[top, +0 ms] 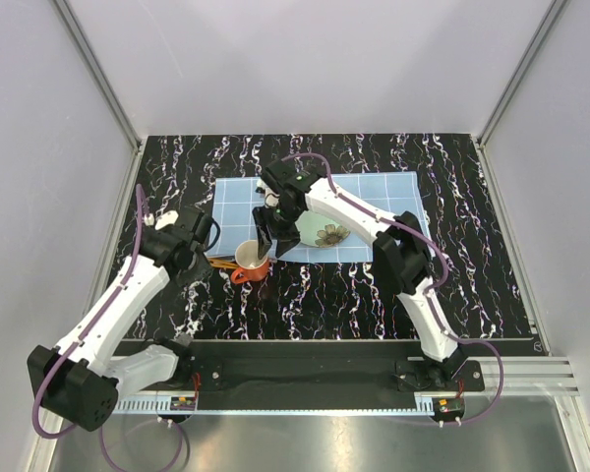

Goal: Set the dinner table for one person
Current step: Pick up the cup at the center of the board, then place the cup on the napkin.

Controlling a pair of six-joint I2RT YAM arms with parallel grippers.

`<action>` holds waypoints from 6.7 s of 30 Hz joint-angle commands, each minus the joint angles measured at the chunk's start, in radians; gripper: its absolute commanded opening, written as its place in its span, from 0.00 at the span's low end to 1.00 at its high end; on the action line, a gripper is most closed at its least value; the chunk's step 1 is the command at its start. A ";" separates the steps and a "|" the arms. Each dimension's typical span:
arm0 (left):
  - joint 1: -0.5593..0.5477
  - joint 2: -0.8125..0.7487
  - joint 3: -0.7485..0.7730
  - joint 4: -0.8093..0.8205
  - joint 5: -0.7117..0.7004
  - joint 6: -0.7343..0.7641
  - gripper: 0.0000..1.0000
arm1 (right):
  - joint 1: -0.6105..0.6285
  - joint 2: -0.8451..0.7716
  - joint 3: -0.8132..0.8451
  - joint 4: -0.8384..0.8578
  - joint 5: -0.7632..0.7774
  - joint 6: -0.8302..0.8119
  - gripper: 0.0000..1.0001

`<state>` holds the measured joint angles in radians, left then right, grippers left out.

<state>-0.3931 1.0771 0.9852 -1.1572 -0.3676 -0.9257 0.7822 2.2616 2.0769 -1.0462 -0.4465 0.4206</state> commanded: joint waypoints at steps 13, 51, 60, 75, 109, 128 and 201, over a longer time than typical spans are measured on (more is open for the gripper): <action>0.000 -0.013 -0.017 0.033 -0.039 -0.005 0.43 | 0.026 0.125 0.233 -0.126 0.118 -0.037 0.53; 0.003 0.033 -0.048 0.091 0.001 0.024 0.44 | -0.187 -0.085 0.458 -0.270 0.521 -0.112 0.00; 0.002 0.046 -0.037 0.091 0.015 0.045 0.44 | -0.461 -0.079 0.512 -0.202 0.534 -0.137 0.00; 0.003 0.081 -0.007 0.086 0.048 0.079 0.44 | -0.603 0.148 0.666 -0.117 0.512 -0.088 0.00; 0.003 0.147 0.030 0.085 0.045 0.091 0.44 | -0.698 0.162 0.494 -0.120 0.568 -0.160 0.00; 0.002 0.142 0.035 0.065 0.050 0.070 0.44 | -0.718 0.225 0.496 -0.146 0.467 -0.138 0.00; 0.000 0.210 0.001 0.123 0.090 0.094 0.43 | -0.517 0.159 0.565 -0.127 0.319 -0.077 0.42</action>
<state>-0.3927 1.2850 0.9874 -1.0519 -0.2901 -0.8520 0.2573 2.3318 2.4752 -1.1759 -0.0990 0.3248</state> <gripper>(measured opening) 0.434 0.415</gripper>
